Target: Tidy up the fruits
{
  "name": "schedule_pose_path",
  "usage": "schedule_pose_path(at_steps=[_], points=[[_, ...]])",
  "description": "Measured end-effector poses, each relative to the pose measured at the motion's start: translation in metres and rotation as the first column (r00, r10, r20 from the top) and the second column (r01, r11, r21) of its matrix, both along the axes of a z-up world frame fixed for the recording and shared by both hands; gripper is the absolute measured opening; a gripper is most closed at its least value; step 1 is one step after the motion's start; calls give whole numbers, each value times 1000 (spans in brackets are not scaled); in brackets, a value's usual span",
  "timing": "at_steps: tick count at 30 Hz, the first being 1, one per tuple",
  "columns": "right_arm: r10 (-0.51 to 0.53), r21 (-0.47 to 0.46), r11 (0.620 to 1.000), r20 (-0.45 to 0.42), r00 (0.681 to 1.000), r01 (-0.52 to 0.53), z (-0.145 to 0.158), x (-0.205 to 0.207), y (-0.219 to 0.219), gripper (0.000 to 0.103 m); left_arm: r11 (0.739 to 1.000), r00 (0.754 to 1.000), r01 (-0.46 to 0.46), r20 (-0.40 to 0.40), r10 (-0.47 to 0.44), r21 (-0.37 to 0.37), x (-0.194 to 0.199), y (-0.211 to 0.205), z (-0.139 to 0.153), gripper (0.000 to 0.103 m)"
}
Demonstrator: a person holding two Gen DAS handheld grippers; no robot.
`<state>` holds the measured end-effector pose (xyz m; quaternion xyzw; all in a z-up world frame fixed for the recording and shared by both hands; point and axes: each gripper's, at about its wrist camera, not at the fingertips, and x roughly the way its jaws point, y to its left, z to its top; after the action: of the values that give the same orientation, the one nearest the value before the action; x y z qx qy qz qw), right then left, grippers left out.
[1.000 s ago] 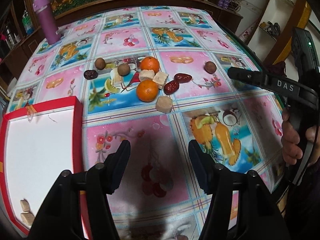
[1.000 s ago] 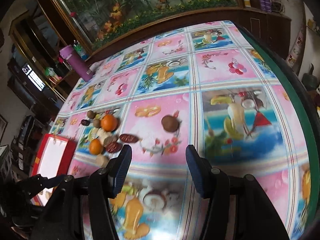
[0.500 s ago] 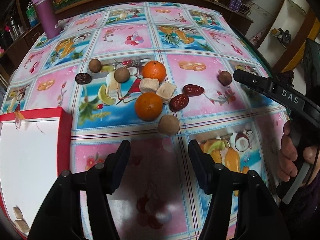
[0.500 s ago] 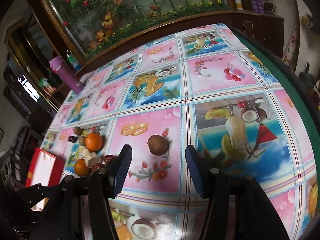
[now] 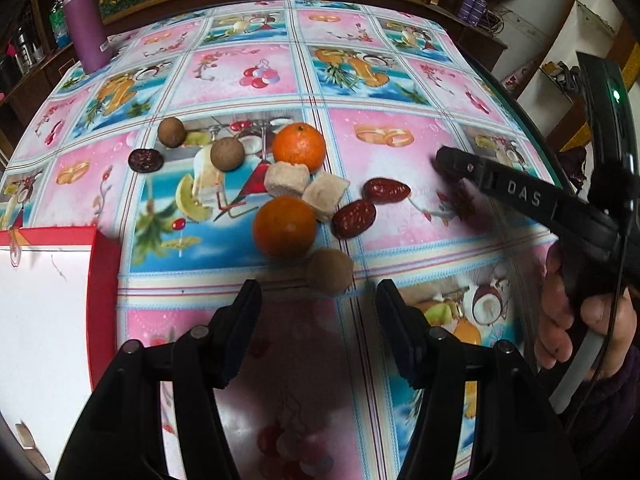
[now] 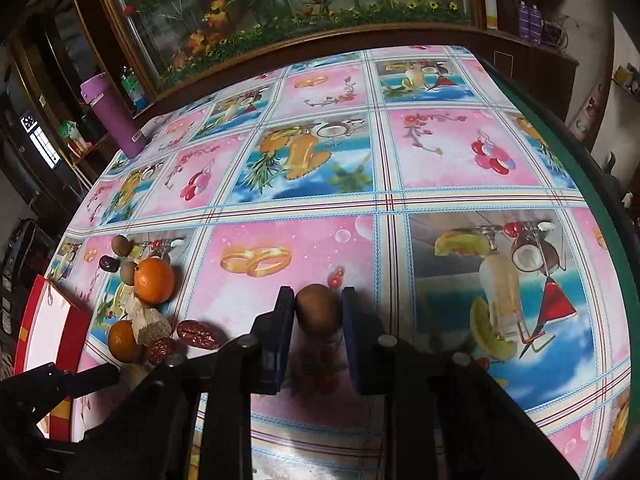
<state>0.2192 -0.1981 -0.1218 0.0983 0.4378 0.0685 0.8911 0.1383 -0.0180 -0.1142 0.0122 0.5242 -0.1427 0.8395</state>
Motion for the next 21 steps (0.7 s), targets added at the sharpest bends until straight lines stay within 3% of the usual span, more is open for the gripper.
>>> schedule_pose_path(at_steps=[4, 10, 18, 21], points=[[-5, 13, 1000, 4, 1000, 5, 0, 1, 0, 23, 1000, 1000, -9, 5, 9, 11, 2, -6, 0, 61], [3, 12, 1000, -3, 1000, -3, 0, 0, 2, 23, 996, 999, 0, 44, -4, 93, -2, -22, -3, 54], [-30, 42, 999, -17, 999, 31, 2, 1, -8, 23, 991, 997, -41, 72, 31, 130, -2, -39, -3, 31], [-42, 52, 998, -6, 999, 42, 4, 0, -10, 23, 989, 995, -68, 82, 58, 130, -1, -43, -3, 27]])
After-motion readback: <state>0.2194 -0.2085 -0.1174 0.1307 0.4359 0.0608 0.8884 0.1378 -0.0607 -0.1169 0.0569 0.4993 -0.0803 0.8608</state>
